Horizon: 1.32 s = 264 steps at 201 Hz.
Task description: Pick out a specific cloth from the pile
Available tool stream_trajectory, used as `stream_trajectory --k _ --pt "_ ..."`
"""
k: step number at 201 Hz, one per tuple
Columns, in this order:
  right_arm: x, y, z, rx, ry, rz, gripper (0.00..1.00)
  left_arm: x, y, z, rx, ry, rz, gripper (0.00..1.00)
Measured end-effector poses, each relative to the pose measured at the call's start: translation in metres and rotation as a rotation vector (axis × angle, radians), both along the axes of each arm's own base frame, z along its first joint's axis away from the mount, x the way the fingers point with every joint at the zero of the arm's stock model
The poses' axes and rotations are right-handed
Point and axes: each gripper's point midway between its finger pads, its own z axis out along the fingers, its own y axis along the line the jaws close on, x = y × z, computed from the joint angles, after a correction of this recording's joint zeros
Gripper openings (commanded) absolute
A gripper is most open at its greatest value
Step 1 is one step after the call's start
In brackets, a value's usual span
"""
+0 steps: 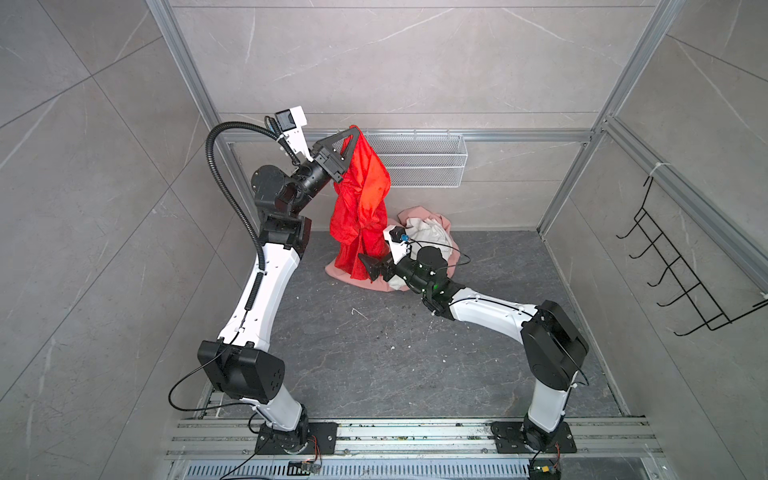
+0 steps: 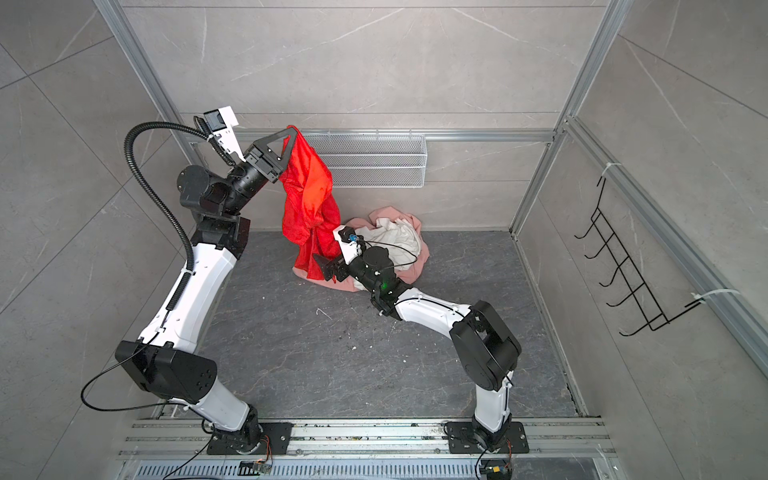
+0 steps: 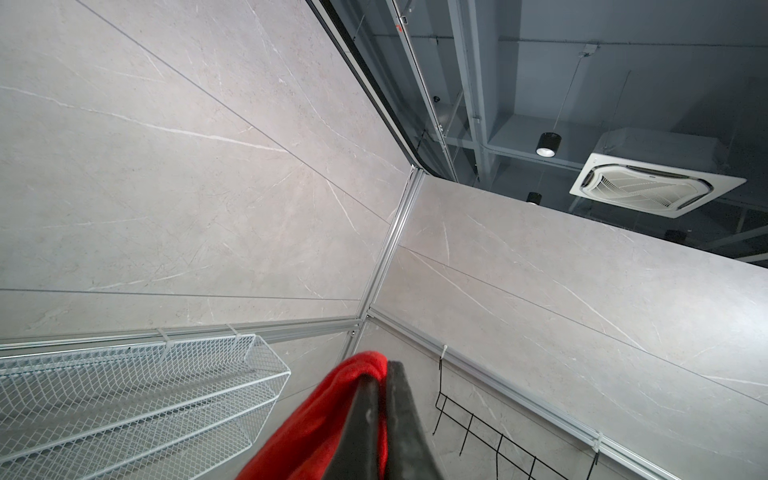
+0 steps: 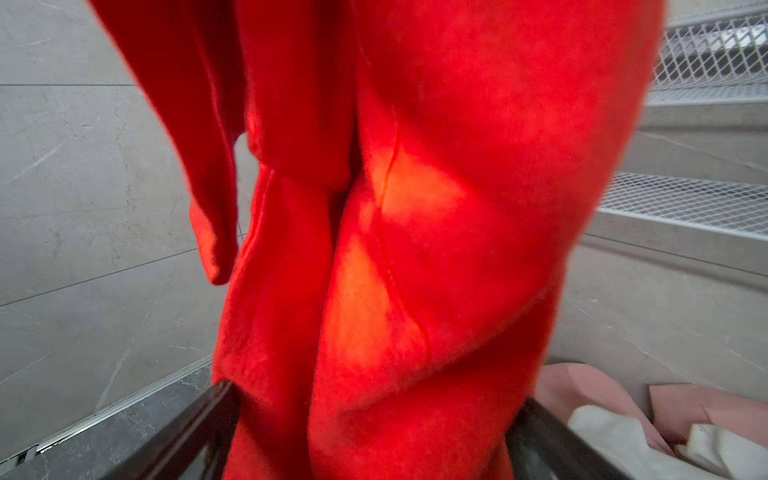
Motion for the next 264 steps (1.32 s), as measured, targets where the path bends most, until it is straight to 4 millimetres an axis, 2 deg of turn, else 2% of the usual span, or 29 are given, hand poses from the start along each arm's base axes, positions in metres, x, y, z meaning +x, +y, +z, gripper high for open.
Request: stream_trajectory --k 23,64,95,146,170,200,224,264 --pt "0.005 0.003 -0.005 -0.003 0.003 -0.006 0.99 -0.001 0.0 0.001 -0.003 0.001 -0.003 0.0" --pt "0.018 0.006 -0.017 -0.003 0.016 -0.045 0.84 -0.004 0.0 0.003 -0.007 0.0 -0.006 0.0" --pt "0.021 0.01 -0.024 0.005 0.041 -0.04 0.62 -0.005 0.001 0.003 -0.007 0.0 -0.007 0.0" --pt "0.017 0.015 -0.017 0.018 0.031 -0.008 0.21 -0.005 0.001 -0.001 -0.005 0.009 -0.007 0.0" --pt "0.017 0.015 -0.017 0.026 0.042 -0.002 0.09 -0.006 0.001 -0.003 -0.004 0.014 -0.006 0.0" --pt "0.016 0.015 -0.019 0.025 0.042 -0.003 0.01 -0.009 0.002 -0.003 0.003 0.007 0.001 0.0" --pt "0.012 0.01 -0.022 0.019 0.049 -0.007 0.0 -0.012 0.002 -0.004 0.009 0.005 0.004 0.0" --pt "-0.002 -0.009 -0.005 0.021 0.027 -0.032 0.0 -0.022 0.005 -0.005 0.021 -0.003 0.016 0.0"
